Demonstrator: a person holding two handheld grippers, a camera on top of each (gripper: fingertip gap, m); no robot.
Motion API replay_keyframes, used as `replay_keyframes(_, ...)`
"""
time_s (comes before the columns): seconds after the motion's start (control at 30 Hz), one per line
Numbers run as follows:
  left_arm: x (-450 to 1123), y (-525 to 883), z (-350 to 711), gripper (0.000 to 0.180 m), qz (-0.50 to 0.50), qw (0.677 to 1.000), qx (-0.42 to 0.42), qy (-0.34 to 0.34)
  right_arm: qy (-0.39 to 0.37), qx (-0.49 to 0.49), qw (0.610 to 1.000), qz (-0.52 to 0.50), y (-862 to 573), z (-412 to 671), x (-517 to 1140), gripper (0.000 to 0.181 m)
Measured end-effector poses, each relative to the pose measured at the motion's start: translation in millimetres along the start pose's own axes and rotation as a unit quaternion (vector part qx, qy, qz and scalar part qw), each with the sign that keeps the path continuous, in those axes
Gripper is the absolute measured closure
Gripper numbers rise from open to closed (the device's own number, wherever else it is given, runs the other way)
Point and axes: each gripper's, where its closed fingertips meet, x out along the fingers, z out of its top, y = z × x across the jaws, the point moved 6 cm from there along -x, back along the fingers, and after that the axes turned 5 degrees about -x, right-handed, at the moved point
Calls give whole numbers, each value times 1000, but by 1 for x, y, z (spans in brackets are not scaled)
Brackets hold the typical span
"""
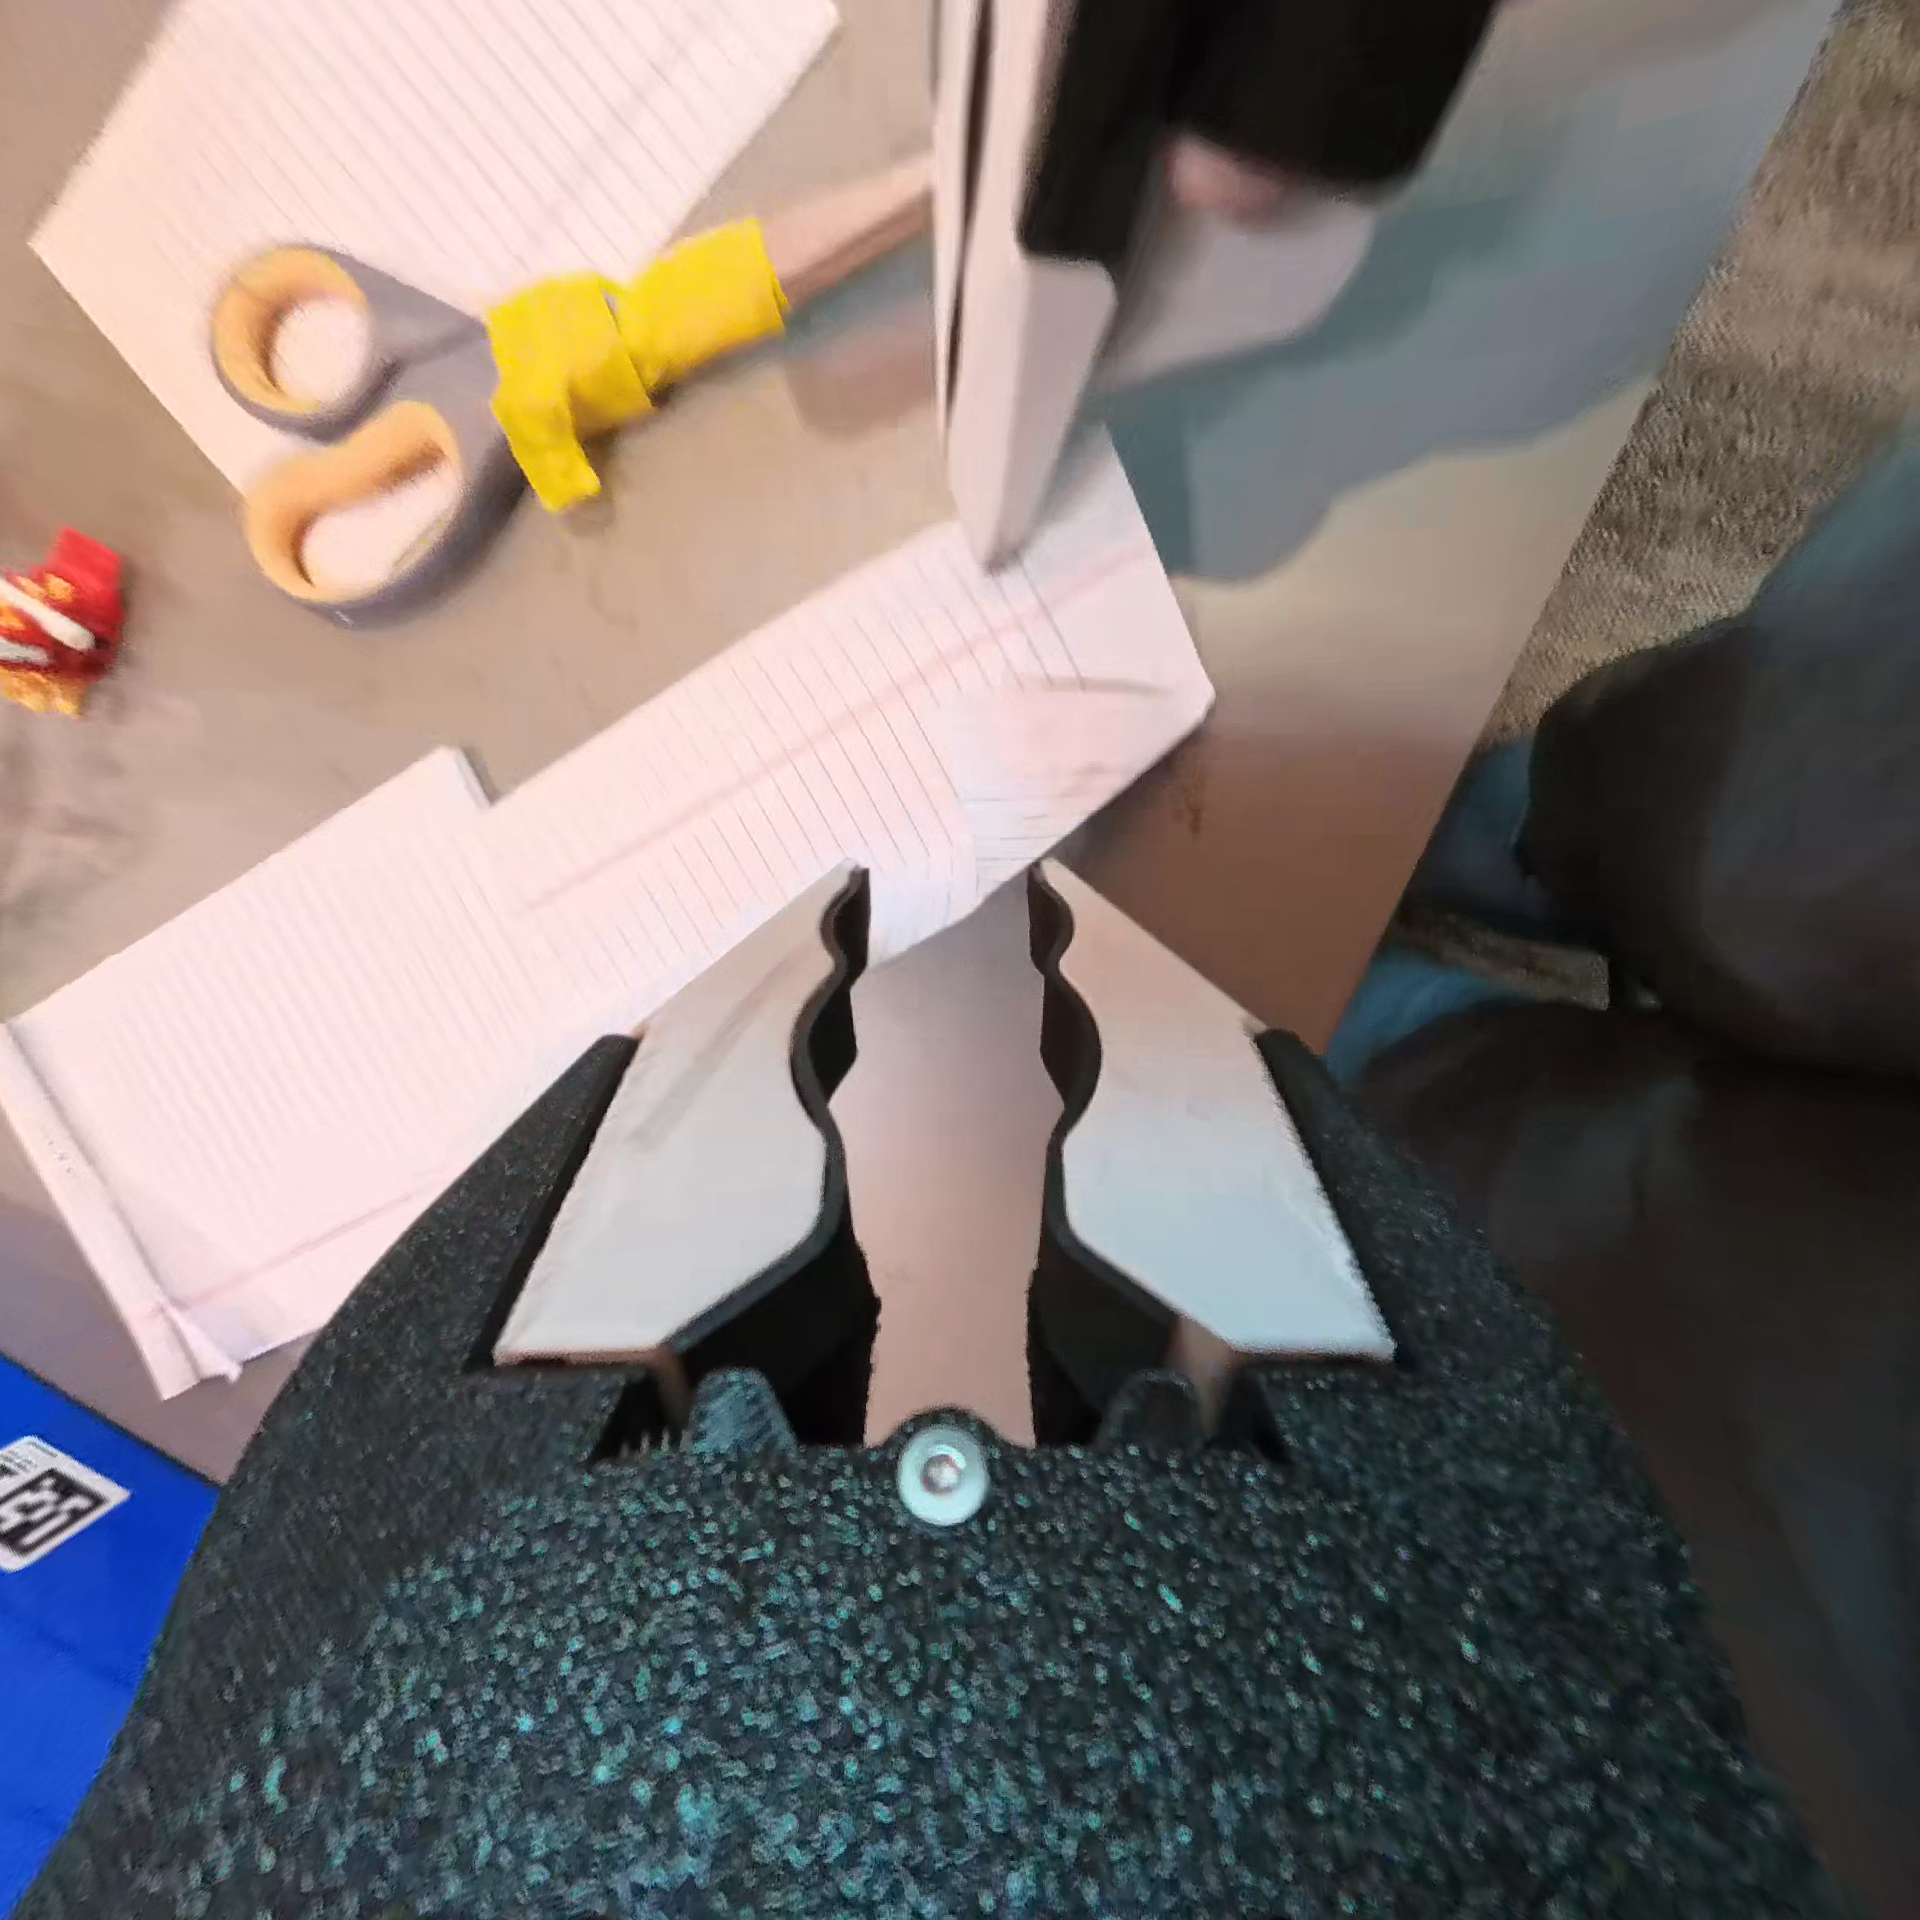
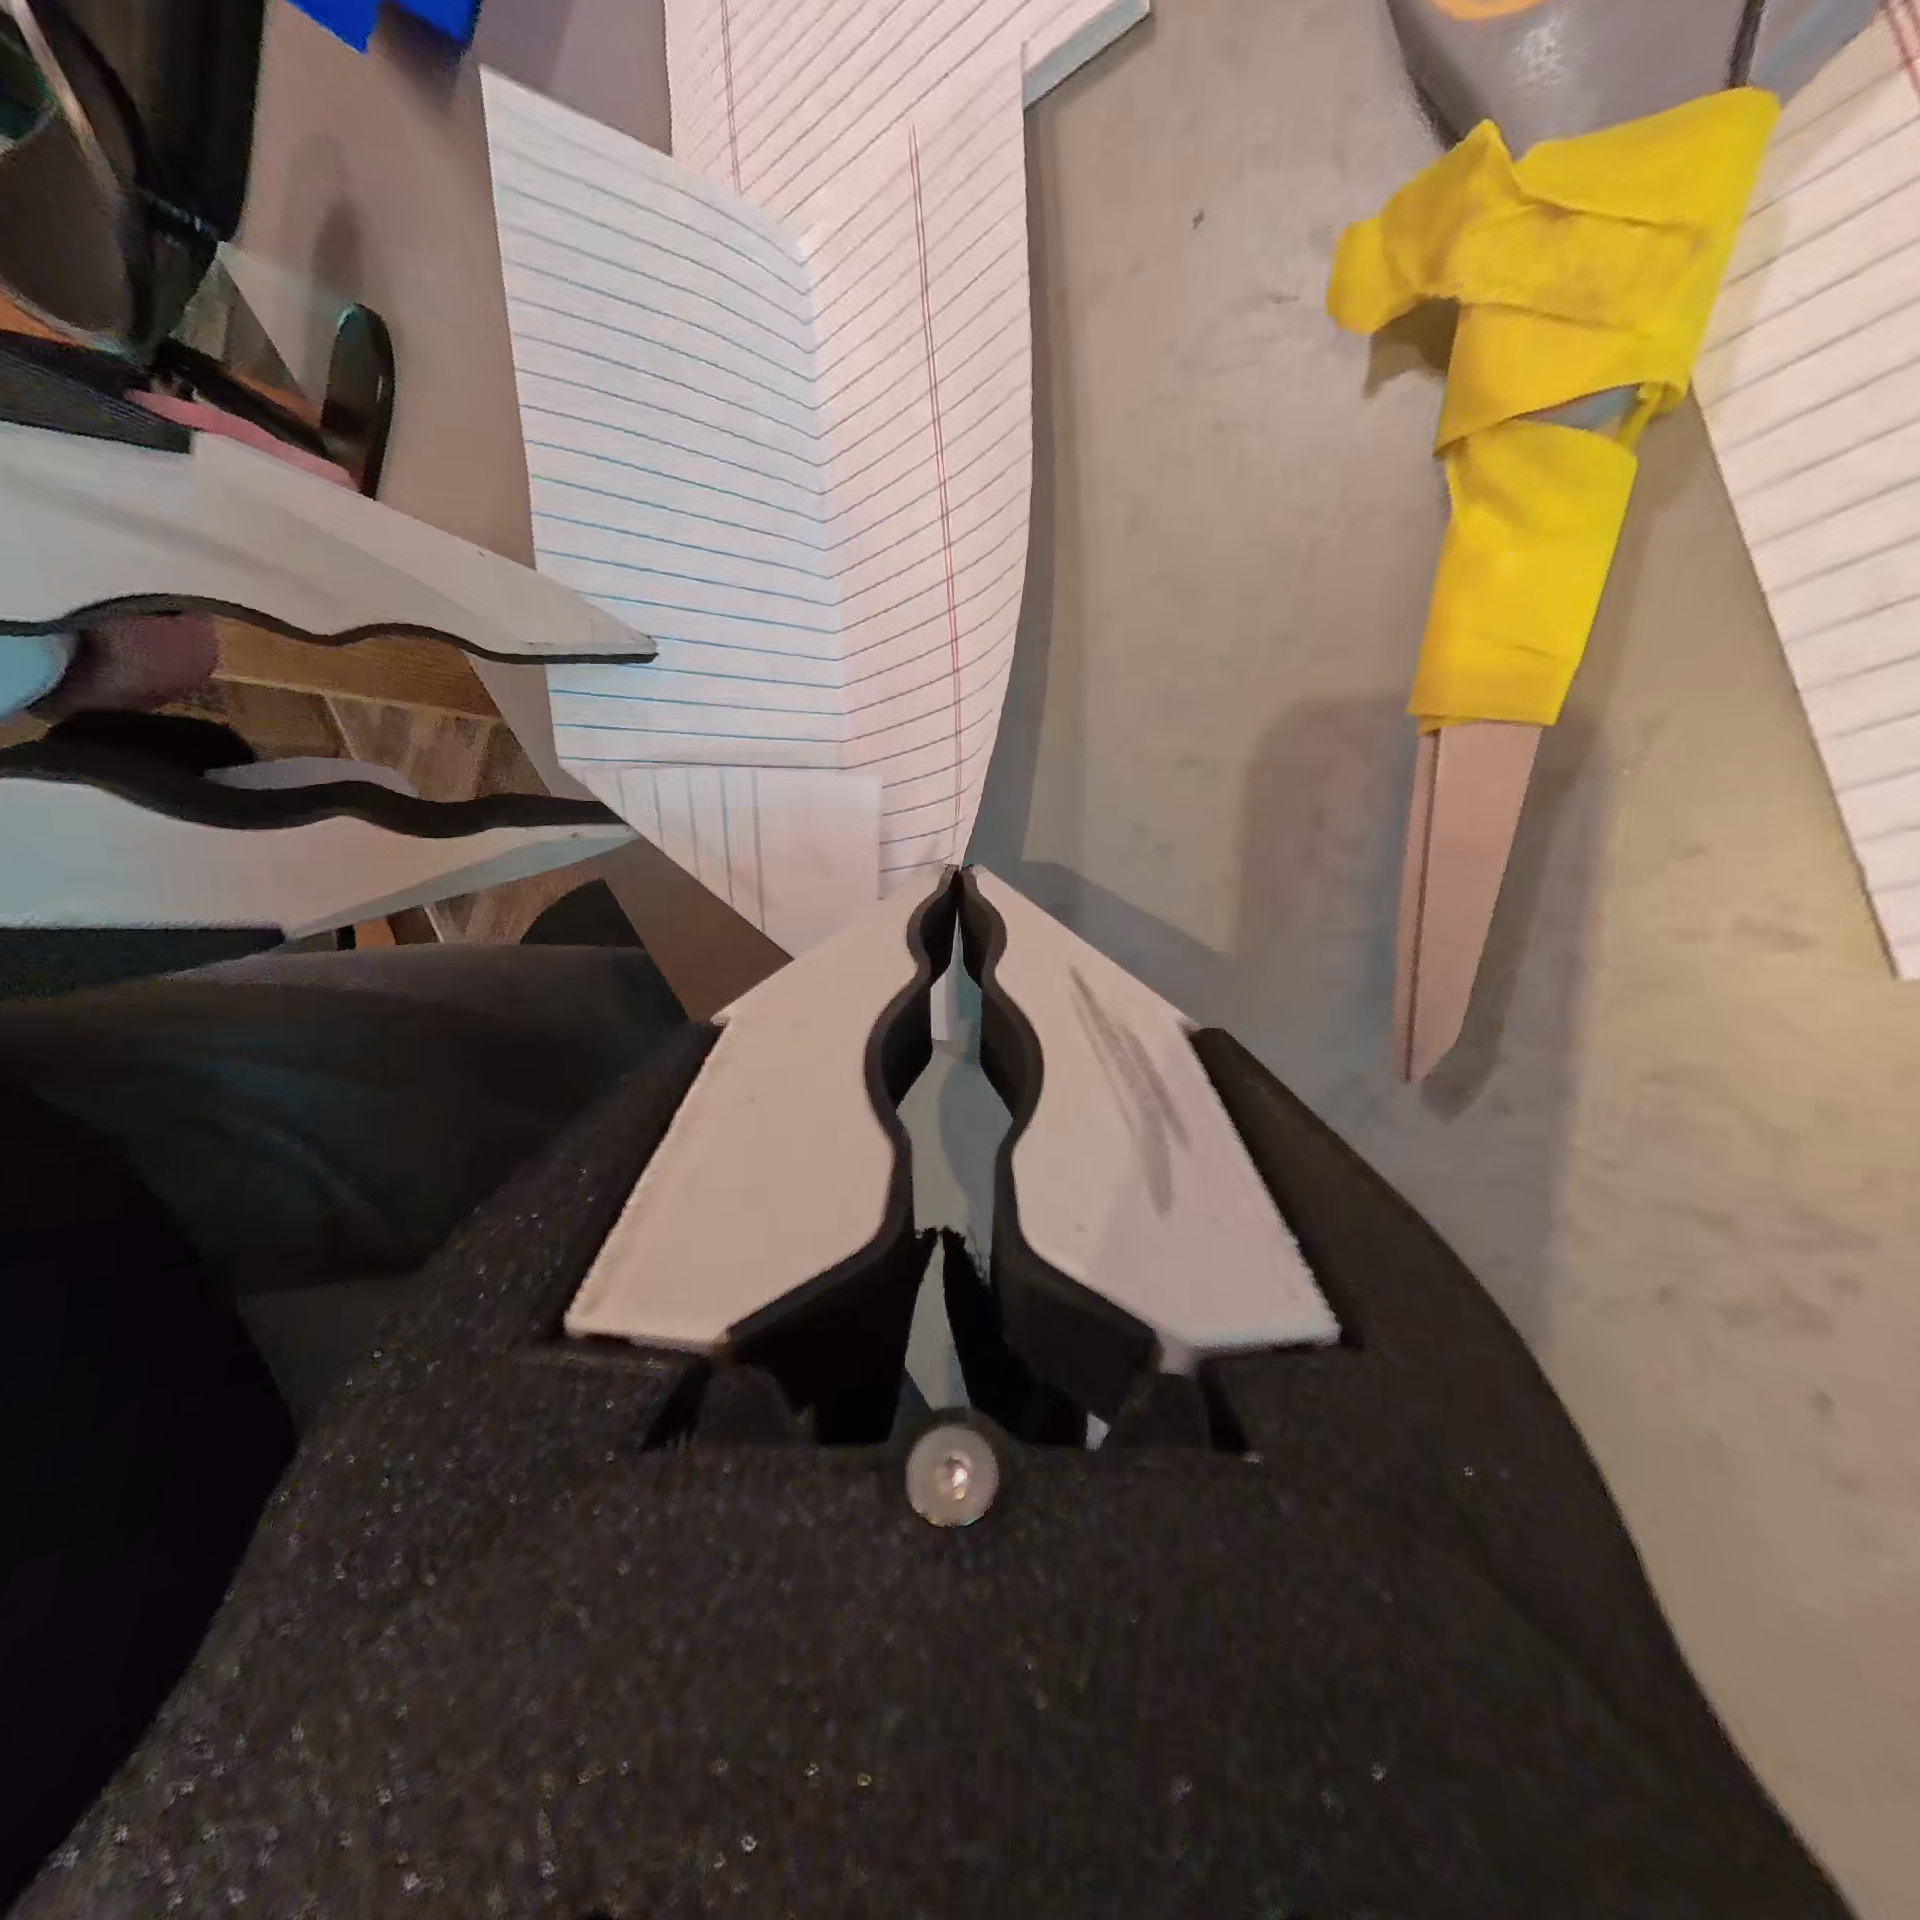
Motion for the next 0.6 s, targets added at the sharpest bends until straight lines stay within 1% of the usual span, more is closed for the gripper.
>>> replay_keyframes(0.13, 9, 3, 18, 145, -14, 998, -55, 7, -10, 17, 1000, -18, 3, -3, 1, 181)
replay_keyframes(0.2, 8, 3, 27, 145, -14, 998, -58, -5, -11, 9, 999, -35, 2, -4, 0, 181)
replay_keyframes(0.3, -11, 5, 48, 143, -15, 996, -79, -48, -22, 16, 999, -36, 2, -2, -2, 181)
replay_keyframes(0.33, -15, 6, 52, 143, -17, 995, -90, -49, -23, 14, 999, -37, 2, -2, -2, 181)
replay_keyframes(0.43, -8, 11, 49, 144, -11, 993, -116, -19, -27, 24, 999, -40, 0, -4, -1, 181)
replay_keyframes(0.5, 9, 9, 33, 144, -23, 991, -128, 19, -37, 43, 998, -38, -2, -5, -1, 181)
replay_keyframes(0.6, 31, 1, 8, 147, -26, 990, -122, 61, -37, 54, 997, -38, -5, -7, -3, 181)
